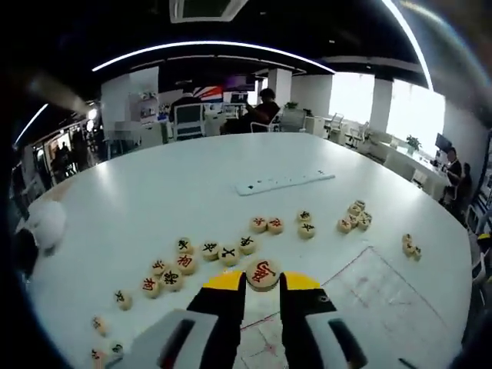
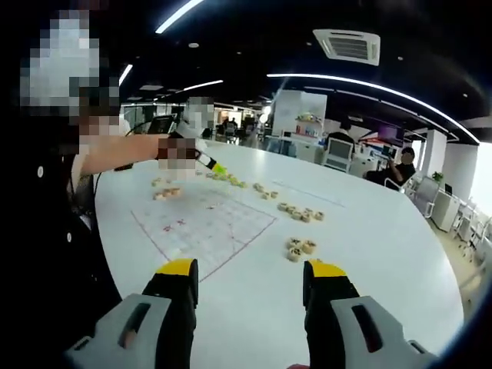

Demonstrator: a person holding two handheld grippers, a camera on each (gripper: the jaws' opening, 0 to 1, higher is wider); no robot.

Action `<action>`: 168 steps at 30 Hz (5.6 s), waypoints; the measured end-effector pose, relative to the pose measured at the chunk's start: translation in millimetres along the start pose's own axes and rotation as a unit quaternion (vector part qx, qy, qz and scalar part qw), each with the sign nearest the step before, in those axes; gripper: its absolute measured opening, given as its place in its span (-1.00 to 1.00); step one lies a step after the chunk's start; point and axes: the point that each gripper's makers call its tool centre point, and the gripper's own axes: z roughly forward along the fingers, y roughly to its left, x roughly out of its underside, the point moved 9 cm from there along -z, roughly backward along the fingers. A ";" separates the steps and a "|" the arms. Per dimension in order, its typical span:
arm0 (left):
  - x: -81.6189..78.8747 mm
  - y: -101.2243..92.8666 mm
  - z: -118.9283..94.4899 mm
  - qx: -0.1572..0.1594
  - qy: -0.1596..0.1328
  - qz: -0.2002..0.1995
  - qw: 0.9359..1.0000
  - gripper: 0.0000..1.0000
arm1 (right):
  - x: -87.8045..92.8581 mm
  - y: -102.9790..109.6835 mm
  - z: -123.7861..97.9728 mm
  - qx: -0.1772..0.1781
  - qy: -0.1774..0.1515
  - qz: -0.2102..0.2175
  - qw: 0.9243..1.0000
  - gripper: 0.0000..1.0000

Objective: Pick up the chess pieces one by one and place each piece onto its starting position on the chessboard, setting the pieces on their correct points until all the chess pieces are arranged in the starting layout

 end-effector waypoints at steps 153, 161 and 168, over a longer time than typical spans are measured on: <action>-41.4 -232.7 65.3 0.217 0.056 0.205 0.953 0.39 | 37.5 -0.9 -30.0 0.047 0.000 0.044 0.998 0.10; -26.3 -266.7 113.3 0.221 0.101 0.224 0.944 0.18 | 39.6 -0.3 -33.5 0.058 0.002 0.050 0.997 0.10; -11.9 -272.0 121.3 0.220 0.122 0.217 0.943 0.02 | 44.1 -1.7 -38.2 0.065 0.004 0.058 0.996 0.10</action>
